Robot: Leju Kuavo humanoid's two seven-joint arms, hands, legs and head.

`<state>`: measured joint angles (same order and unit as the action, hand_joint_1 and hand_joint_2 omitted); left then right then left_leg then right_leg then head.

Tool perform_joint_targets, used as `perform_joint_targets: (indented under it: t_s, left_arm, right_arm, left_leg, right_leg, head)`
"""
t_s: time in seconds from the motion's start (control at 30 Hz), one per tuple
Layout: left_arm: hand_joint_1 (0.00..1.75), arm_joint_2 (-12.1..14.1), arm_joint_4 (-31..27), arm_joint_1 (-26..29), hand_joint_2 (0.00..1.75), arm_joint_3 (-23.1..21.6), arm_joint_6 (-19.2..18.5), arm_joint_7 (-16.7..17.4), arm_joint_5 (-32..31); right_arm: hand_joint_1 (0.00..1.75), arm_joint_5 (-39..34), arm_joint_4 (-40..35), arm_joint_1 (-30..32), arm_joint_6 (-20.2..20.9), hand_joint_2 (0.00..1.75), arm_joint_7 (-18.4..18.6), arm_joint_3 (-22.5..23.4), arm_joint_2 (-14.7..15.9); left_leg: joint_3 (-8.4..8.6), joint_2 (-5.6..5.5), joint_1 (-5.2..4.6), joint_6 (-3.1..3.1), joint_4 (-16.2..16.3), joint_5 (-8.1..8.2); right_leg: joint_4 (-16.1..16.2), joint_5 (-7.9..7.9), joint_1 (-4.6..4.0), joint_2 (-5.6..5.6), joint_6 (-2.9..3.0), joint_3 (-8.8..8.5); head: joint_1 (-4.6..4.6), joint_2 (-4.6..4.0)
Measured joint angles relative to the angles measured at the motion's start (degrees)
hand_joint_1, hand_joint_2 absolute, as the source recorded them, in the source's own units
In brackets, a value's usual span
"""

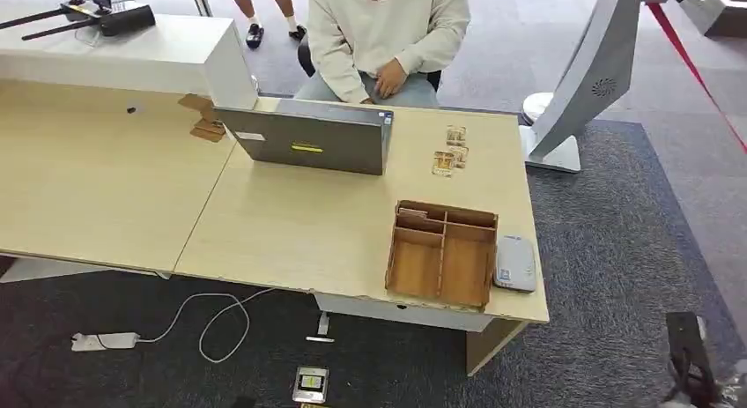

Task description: Pass the card to the sensor for recognition and then transmit it.

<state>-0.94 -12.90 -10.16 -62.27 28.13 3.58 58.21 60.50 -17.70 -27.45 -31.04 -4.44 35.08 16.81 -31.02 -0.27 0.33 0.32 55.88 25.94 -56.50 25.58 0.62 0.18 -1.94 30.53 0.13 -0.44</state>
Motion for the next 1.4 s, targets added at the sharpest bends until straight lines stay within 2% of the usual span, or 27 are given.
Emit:
perform_joint_targets:
  t_s: [0.17, 0.23, 0.4, 0.57, 0.63, 0.83, 1.13, 1.4]
  left_arm:
    - [0.00, -0.09, 0.00, 0.07, 0.00, 0.00, -0.04, 0.66, 0.48]
    - [0.00, -0.11, 0.00, 0.06, 0.00, 0.00, -0.04, 1.09, 0.83]
    - [0.00, -0.15, 0.00, 0.10, 0.00, 0.20, -0.04, 2.62, 2.58]
    - [0.00, -0.13, 0.00, 0.25, 0.00, 0.89, -1.33, 3.93, 3.69]
    - [0.00, -0.09, 0.00, 0.31, 0.00, 1.18, -1.88, 4.11, 3.78]
    - [0.00, 0.79, 0.00, 0.36, 0.00, 1.27, -4.17, 5.49, 3.26]
    - [0.00, 1.73, 0.00, 0.38, 0.00, 1.31, -4.94, 5.70, 3.72]
    - [0.00, 2.25, 0.00, 0.39, 0.00, 1.29, -5.33, 3.30, 1.86]
  right_arm:
    - [0.00, -1.03, 1.44, 2.55, 6.49, 1.75, 7.76, 0.00, -0.90]
    - [0.00, -0.94, 1.83, 3.42, 8.09, 1.75, 9.35, 0.00, -1.27]
    - [0.00, 0.72, 2.71, 4.47, 13.26, 1.75, 15.27, -0.20, -2.47]
    - [0.00, 3.76, 3.45, 5.08, 19.35, 1.75, 23.69, -1.33, -3.98]
    - [0.00, 4.24, 3.69, 5.62, 20.86, 1.75, 25.58, -1.81, -4.50]
    - [0.00, 4.39, 4.17, 6.71, 25.32, 1.75, 27.66, -2.80, -5.70]
    - [0.00, 4.83, 4.39, 6.26, 32.66, 1.75, 30.13, -4.74, -7.39]
    - [0.00, 1.30, 4.39, 6.14, 34.02, 1.75, 31.28, -5.62, -7.65]
  left_leg:
    - [-0.01, -0.02, 0.00, 0.00, 0.00, 0.00]
    - [-0.01, -0.03, -0.01, 0.00, -0.01, 0.00]
    - [-0.01, -0.01, -0.01, -0.01, -0.01, 0.00]
    - [0.01, 0.00, -0.01, -0.01, -0.01, 0.00]
    - [0.01, -0.01, -0.01, -0.01, -0.01, 0.00]
    - [0.00, -0.01, 0.00, -0.01, -0.02, 0.00]
    - [0.03, 0.00, -0.01, -0.02, -0.03, -0.02]
    - [0.07, 0.00, -0.01, -0.02, -0.02, -0.02]
  right_leg:
    - [0.00, 0.03, 0.00, -0.06, -0.03, -0.02]
    - [0.00, 0.03, 0.01, -0.04, -0.03, -0.02]
    - [0.00, 0.03, 0.01, -0.04, -0.03, -0.03]
    - [0.00, 0.03, 0.01, -0.04, -0.03, -0.04]
    - [0.00, 0.03, 0.01, -0.04, -0.03, -0.05]
    - [0.00, 0.03, 0.00, -0.04, -0.03, -0.04]
    - [-0.02, 0.03, 0.01, -0.04, -0.02, -0.08]
    - [0.01, 0.03, 0.02, -0.05, -0.03, -0.07]
  head:
    - [0.00, 0.00]
    - [-0.02, 0.00]
    - [0.00, 0.00]
    - [0.00, 0.00]
    - [-0.02, 0.00]
    - [0.02, 0.00]
    - [-0.02, 0.00]
    - [0.00, 0.00]
